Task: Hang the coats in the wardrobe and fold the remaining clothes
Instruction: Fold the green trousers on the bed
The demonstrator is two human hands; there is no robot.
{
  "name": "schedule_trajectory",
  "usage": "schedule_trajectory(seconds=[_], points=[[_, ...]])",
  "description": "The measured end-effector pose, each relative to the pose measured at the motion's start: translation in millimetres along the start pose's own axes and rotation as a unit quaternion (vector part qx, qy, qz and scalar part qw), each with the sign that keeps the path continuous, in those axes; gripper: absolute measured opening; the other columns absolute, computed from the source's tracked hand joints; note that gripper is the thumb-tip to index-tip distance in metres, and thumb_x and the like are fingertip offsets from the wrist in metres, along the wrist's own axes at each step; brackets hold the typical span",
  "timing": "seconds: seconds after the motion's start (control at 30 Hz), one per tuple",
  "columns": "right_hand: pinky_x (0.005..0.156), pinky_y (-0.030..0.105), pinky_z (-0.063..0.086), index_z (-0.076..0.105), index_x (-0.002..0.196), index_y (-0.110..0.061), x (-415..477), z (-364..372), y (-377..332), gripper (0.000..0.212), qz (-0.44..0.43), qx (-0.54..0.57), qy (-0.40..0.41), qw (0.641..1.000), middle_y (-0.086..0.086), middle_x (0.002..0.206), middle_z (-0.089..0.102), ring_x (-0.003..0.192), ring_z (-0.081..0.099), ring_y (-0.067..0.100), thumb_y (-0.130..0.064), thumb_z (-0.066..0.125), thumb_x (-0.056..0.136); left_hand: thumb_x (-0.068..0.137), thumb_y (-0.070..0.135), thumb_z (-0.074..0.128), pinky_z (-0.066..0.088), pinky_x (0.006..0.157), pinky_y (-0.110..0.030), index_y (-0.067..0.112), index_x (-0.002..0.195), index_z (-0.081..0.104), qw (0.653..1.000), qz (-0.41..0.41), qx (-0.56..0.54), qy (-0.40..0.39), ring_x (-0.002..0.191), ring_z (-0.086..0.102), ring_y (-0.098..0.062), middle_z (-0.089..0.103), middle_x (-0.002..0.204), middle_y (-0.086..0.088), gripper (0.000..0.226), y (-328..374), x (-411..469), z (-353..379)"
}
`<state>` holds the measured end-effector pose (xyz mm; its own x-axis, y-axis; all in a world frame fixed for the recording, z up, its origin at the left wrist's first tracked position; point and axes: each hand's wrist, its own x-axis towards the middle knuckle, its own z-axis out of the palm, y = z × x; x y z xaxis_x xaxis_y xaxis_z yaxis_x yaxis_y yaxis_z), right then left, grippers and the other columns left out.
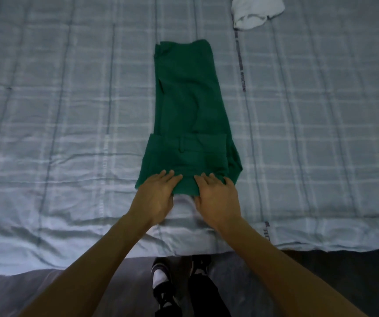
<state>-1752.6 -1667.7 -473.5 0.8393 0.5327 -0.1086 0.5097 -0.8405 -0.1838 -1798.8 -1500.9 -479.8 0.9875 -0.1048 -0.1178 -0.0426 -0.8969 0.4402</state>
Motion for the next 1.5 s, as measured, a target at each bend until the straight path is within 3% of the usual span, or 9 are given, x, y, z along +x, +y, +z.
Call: schedule_trajectory(seconds=[0.27,0.4,0.53,0.7,0.83,1.1,1.33,1.43,1.5], points=[[0.063,0.028,0.034,0.058,0.086,-0.014,-3.1,-119.2,-13.7,0.022,-0.003,0.013,-0.233,0.972,0.008,0.093,0.063,0.085,0.060,0.028,-0.036,0.052,0.083,0.090,0.029,0.054,0.047,0.087,-0.031,0.018,0.105,0.065,0.924,-0.086,-0.145,-0.342,0.096,0.059,-0.019,0.067,0.108,-0.003,0.022,36.0,5.9,-96.4],[0.059,0.031,0.037,0.063,0.097,-0.018,36.1,-151.6,-1.3,0.020,0.054,0.013,-0.012,0.998,0.005,0.092,0.066,0.081,0.059,0.026,-0.026,0.050,0.084,0.088,0.033,0.059,0.048,0.077,-0.034,0.020,0.104,0.065,0.988,-0.088,-0.034,-0.121,0.089,0.058,-0.023,0.066,0.101,-0.004,0.021,41.0,57.3,-148.5],[0.095,0.048,0.044,0.052,0.132,-0.009,61.8,-133.9,13.7,0.052,0.067,0.105,0.162,0.979,0.018,0.128,0.055,0.117,0.051,0.035,-0.011,0.057,0.080,0.087,0.026,0.061,0.044,0.085,-0.039,0.015,0.126,0.055,0.991,-0.057,0.015,0.117,0.098,0.057,-0.032,0.061,0.113,-0.012,0.041,44.8,81.7,-146.1],[0.114,0.051,0.020,0.033,0.145,-0.012,57.2,-78.5,21.4,0.063,-0.008,0.068,-0.043,0.997,0.017,0.153,0.027,0.143,0.017,0.035,-0.017,0.058,0.088,0.087,0.029,0.059,0.044,0.090,-0.040,0.014,0.137,0.043,0.997,-0.071,0.035,-0.015,0.110,0.052,-0.033,0.053,0.126,-0.015,0.055,33.2,72.0,-71.8],[0.118,0.046,0.002,0.011,0.151,-0.018,59.3,-40.9,34.1,0.076,-0.019,0.000,-0.134,0.991,0.011,0.159,0.006,0.146,-0.002,0.030,-0.030,0.056,0.091,0.086,0.037,0.062,0.017,0.115,-0.046,0.020,0.150,0.011,0.986,-0.081,0.116,-0.088,0.143,0.013,-0.033,0.015,0.155,-0.018,0.083,15.9,65.9,-22.6],[0.095,0.054,0.041,0.063,0.119,-0.014,73.3,-5.5,47.7,0.058,0.022,0.022,0.008,0.999,0.014,0.123,0.062,0.120,0.053,0.036,-0.008,0.079,0.063,0.066,0.000,0.072,0.047,0.087,-0.047,0.009,0.132,0.052,0.986,-0.082,0.147,0.007,0.111,0.056,-0.040,0.058,0.124,-0.024,0.069,2.6,89.2,2.2],[0.072,0.035,0.039,0.062,0.065,-0.016,58.7,-63.3,42.9,0.022,-0.013,0.073,0.077,0.994,0.000,0.055,0.057,0.050,0.049,0.022,-0.028,0.044,0.067,0.092,0.027,0.048,0.045,0.070,-0.031,0.020,0.103,0.058,0.982,-0.068,0.017,-0.175,0.087,0.058,-0.023,0.063,0.096,-0.001,0.017,31.2,75.9,-83.4],[0.076,0.035,0.037,0.062,0.065,-0.016,71.9,-98.7,41.9,0.017,-0.020,0.090,0.145,0.985,0.000,0.057,0.059,0.051,0.050,0.021,-0.025,0.048,0.067,0.091,0.034,0.052,0.043,0.067,-0.030,0.025,0.088,0.055,0.977,-0.096,-0.038,-0.185,0.082,0.054,-0.018,0.059,0.088,0.004,0.010,37.6,89.8,-128.9],[0.083,0.037,0.037,0.069,0.083,-0.016,95.2,-120.7,40.6,0.022,-0.013,0.083,0.212,0.974,0.002,0.076,0.068,0.069,0.059,0.022,-0.022,0.052,0.070,0.089,0.032,0.055,0.039,0.065,-0.030,0.024,0.090,0.058,0.995,-0.079,-0.001,-0.060,0.080,0.056,-0.022,0.061,0.087,0.001,0.009,33.2,109.6,-146.1]])
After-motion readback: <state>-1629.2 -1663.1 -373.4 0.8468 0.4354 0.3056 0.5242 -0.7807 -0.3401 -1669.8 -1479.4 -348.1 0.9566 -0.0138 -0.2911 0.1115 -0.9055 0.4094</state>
